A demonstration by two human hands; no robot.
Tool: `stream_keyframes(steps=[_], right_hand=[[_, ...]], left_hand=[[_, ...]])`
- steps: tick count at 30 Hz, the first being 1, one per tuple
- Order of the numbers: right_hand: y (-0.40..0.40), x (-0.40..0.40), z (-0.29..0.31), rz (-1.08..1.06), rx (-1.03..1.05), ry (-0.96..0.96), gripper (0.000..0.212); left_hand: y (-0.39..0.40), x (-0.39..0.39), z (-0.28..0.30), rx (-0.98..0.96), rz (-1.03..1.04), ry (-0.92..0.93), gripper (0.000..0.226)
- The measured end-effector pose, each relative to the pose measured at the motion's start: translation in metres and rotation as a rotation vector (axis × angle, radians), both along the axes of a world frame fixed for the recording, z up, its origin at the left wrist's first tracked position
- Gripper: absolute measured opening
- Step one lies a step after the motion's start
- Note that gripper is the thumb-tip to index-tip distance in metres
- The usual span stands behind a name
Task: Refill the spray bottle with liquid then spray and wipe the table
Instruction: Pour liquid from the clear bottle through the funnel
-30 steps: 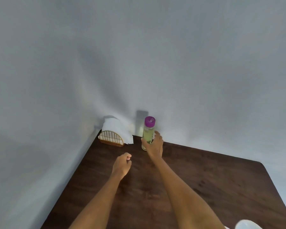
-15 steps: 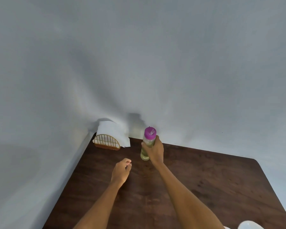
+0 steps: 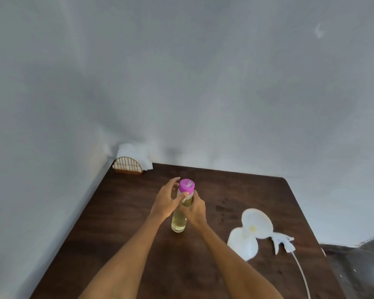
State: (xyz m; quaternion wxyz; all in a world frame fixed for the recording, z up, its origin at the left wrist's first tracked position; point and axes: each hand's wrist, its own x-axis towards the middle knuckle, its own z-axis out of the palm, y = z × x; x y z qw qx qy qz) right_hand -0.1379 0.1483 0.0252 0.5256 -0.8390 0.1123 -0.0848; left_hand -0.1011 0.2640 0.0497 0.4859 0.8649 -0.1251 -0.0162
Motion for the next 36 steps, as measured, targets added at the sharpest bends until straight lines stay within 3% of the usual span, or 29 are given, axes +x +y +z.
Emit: stream_keyframes(steps=[7,12,18,25,31,36], right_hand=[[-0.026,-0.075,0.0,0.086,0.004,0.067,0.053],[-0.033,-0.1,-0.003,0.1,-0.006,0.045,0.064],[-0.024,-0.102,0.004,0.13,-0.054,0.117,0.059],[-0.024,-0.096,0.006,0.128,-0.14,0.155,0.063],[-0.014,-0.097,0.005,0.134,-0.173,0.14,0.057],[-0.015,-0.098,0.005,0.146,-0.151,0.135,0.056]], left_hand=[[-0.031,-0.076,0.011,0.075,-0.087,-0.007,0.064],[-0.038,-0.102,0.015,0.236,-0.138,-0.068,0.066],[-0.016,-0.103,0.02,0.439,-0.194,-0.137,0.065],[-0.015,-0.094,0.032,0.488,-0.136,-0.094,0.076],[-0.013,-0.093,0.037,0.633,-0.037,-0.15,0.068],[-0.008,-0.086,0.041,0.703,-0.158,-0.254,0.064]])
